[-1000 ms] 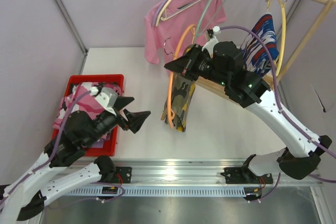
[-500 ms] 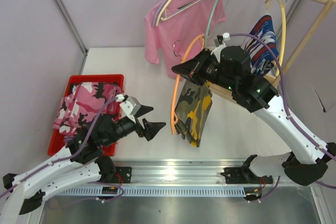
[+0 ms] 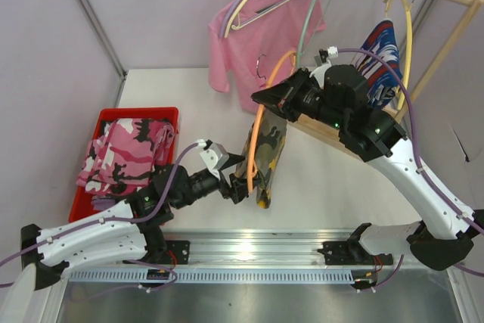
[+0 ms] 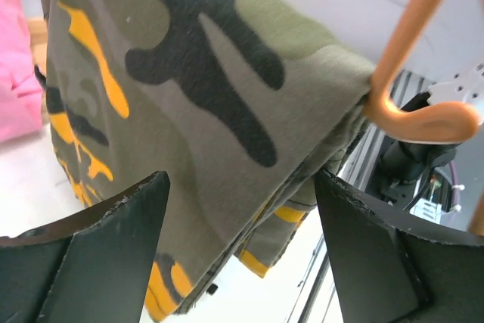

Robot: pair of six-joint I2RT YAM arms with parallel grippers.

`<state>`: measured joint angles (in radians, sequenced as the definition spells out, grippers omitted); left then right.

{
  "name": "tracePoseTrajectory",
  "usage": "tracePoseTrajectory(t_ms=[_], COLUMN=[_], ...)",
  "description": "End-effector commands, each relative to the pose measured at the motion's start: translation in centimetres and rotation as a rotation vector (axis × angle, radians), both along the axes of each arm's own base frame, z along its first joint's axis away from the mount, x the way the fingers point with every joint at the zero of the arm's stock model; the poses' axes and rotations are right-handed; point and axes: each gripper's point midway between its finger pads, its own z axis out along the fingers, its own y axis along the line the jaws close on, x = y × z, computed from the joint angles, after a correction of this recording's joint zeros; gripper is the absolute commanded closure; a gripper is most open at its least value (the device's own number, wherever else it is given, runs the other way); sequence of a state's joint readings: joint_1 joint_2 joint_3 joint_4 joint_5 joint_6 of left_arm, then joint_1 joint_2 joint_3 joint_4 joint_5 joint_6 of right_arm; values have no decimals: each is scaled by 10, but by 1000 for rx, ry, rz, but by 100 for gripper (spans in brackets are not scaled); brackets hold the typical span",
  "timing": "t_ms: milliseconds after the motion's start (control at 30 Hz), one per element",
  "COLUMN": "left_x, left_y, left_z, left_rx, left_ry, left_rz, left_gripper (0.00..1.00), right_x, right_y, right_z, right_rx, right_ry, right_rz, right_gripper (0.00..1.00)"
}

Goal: Remove the trousers from the hanger

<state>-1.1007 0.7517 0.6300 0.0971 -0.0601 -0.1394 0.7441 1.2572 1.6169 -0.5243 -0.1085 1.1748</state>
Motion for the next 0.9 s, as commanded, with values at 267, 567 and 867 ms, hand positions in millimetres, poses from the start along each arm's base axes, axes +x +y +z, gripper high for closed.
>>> tracePoseTrajectory(t_ms=[267, 567, 867], left_x=[40, 32, 23], left_y=[26, -1, -3], left_z=[37, 34, 39], left_rx=[-140, -194, -279], left_ry=[-70, -65, -109], left_rz=[293, 195, 157], left_gripper=[42, 30, 27], right_x=[0, 2, 4], right_y=[-18, -18, -20], right_z=[59, 53, 52], right_rx=[176, 180, 186], right_ry=[-124, -111, -113], right_rz=[-33, -32, -39], right_gripper=[100, 100, 100])
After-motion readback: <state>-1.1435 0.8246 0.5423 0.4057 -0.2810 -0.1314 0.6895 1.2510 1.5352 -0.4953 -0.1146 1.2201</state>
